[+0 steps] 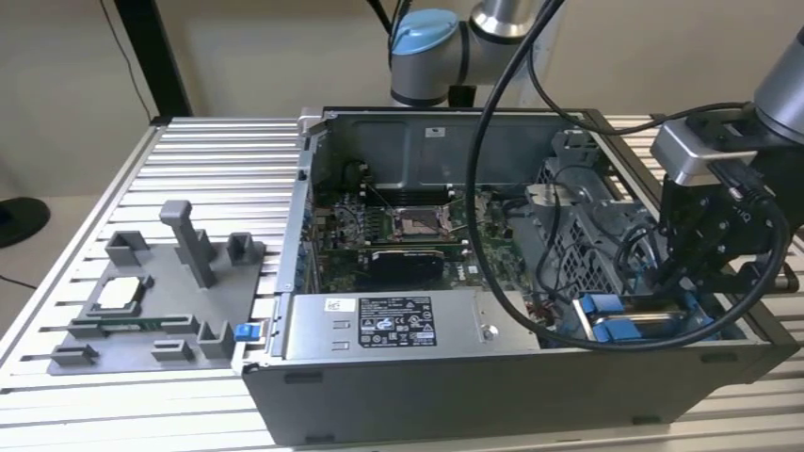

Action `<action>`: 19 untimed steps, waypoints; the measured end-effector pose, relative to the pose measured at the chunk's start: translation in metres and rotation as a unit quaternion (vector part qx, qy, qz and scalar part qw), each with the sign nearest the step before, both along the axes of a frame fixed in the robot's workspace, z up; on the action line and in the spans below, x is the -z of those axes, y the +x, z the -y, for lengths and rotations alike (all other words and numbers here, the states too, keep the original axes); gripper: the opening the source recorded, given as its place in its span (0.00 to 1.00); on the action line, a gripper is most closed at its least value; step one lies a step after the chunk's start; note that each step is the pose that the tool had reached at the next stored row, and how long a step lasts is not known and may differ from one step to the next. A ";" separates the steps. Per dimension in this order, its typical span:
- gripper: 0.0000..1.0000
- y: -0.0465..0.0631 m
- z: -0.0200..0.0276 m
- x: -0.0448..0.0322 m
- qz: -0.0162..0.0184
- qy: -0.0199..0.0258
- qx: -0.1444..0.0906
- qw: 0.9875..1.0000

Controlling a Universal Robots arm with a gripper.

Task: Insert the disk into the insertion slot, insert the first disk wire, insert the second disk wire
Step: 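Insert the first disk wire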

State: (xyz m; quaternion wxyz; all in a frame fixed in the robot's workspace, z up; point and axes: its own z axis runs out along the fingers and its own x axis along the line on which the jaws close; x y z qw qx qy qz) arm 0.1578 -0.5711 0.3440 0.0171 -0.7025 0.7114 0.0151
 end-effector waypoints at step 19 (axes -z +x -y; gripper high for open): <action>0.00 0.000 0.0086 0.0000 0.000 0.025 0.005 1.000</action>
